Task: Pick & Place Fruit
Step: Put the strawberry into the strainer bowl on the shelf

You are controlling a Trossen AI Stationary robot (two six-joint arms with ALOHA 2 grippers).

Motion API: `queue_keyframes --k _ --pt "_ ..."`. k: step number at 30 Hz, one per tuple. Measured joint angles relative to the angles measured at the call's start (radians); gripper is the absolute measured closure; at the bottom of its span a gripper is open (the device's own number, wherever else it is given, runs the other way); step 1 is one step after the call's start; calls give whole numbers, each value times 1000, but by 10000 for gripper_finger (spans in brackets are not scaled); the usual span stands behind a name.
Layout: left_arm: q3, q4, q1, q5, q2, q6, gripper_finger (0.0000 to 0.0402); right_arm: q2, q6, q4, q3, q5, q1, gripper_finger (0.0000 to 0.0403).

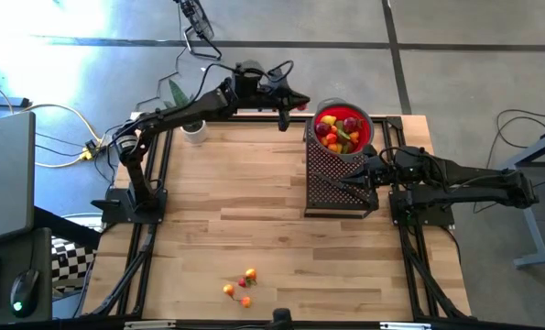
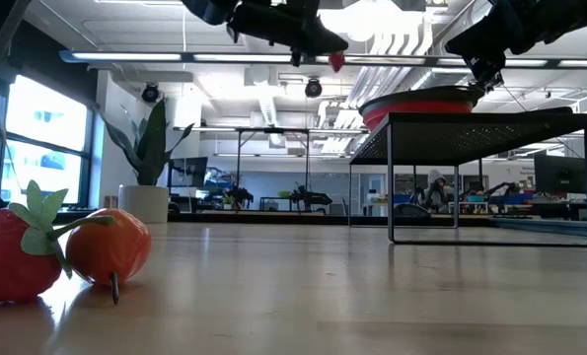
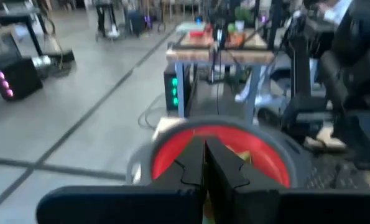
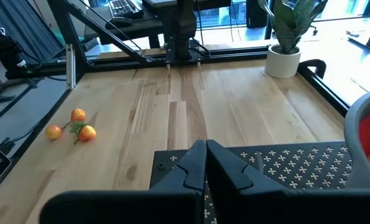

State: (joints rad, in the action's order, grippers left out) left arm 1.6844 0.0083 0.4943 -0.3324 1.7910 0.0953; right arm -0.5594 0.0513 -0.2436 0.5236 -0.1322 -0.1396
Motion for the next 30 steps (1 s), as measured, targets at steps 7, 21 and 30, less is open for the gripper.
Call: queue_keyframes --k 7,21,30 --pt "2 124 -46 1 45 -13 402 0 0 0 0 0 0 398" --pt "0 212 -86 32 103 -82 401 0 -29 -12 0 1 0 398" --pt "0 226 -110 51 109 -81 401 -4 16 -14 0 0 0 398"
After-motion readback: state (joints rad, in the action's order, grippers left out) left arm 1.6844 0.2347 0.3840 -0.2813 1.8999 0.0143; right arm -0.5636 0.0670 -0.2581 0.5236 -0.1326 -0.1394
